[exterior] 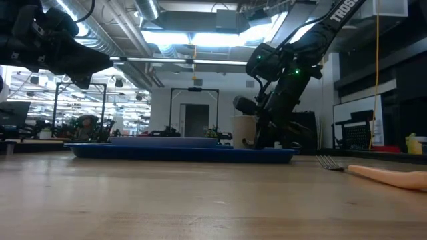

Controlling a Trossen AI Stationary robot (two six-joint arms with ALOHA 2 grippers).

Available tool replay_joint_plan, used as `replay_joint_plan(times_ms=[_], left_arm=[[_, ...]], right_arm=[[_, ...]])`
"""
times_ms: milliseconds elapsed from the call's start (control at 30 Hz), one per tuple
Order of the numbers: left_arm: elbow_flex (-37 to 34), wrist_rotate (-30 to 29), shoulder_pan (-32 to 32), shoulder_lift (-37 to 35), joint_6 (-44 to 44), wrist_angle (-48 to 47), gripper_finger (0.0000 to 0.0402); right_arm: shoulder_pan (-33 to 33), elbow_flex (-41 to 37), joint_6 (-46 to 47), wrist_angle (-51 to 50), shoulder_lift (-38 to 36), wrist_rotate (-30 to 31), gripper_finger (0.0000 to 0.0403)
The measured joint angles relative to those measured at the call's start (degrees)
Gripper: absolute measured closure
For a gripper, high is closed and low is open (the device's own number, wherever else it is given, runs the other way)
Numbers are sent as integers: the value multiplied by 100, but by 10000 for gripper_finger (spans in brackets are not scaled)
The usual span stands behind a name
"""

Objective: Pick and place plate/cup/fork/spoon on tray
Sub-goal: Put the black spoon on the blue tray, then put the yellow fork on the tray

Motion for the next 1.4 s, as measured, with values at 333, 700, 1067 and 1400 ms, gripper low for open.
replay_joint_plan(times_ms=[333,700,1067,1400], left_arm=[[0,-6,2,0,0,2,337],[0,-8,2,0,2,2,337],[0,-7,2,0,2,4,337],[0,-8,1,-1,2,4,337]], right_arm=[[59,0,113,-597,2,175,381],[57,-2,-217,-34,7,143,381],[-4,-2,-144,-282,7,372,236],[380,-2,-604,11,-704,175,226]])
